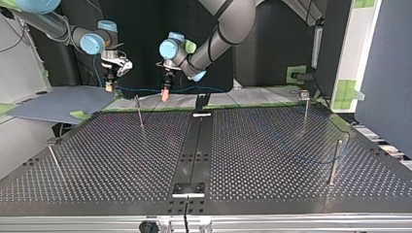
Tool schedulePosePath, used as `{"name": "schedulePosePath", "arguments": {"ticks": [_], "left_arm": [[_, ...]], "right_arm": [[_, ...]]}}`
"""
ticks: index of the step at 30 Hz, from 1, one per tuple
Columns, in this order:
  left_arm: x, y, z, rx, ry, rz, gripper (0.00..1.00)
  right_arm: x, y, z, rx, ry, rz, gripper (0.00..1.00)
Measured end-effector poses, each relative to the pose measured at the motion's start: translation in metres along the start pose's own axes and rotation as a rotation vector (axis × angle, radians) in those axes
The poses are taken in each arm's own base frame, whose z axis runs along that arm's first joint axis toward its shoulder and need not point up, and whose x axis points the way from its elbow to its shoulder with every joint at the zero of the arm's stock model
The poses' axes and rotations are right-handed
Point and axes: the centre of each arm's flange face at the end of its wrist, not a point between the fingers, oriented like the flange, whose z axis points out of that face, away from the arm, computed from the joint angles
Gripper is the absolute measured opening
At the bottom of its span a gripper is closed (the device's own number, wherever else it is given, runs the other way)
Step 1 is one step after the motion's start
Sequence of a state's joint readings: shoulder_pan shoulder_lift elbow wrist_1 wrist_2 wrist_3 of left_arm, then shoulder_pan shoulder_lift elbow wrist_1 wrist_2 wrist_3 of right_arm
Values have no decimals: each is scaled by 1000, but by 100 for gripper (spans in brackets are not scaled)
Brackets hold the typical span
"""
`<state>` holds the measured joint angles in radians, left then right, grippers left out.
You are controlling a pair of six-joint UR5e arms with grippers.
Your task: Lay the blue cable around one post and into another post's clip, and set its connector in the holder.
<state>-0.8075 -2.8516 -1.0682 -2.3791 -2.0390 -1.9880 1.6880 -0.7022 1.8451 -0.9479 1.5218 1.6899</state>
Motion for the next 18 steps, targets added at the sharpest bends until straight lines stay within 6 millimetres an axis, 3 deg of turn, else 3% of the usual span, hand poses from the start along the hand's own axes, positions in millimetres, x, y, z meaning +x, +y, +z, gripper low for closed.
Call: {"name": "schedulePosePath", "arguments": {"ticks": [9,18], "left_arm": [[-12,-19,-2,13,-18,34,0],[-22,-23,-1,-16,-41,73,0]], "right_arm": [[6,17,7,-39,28,-1,0],[15,38,16,-74,47,3,0]]}}
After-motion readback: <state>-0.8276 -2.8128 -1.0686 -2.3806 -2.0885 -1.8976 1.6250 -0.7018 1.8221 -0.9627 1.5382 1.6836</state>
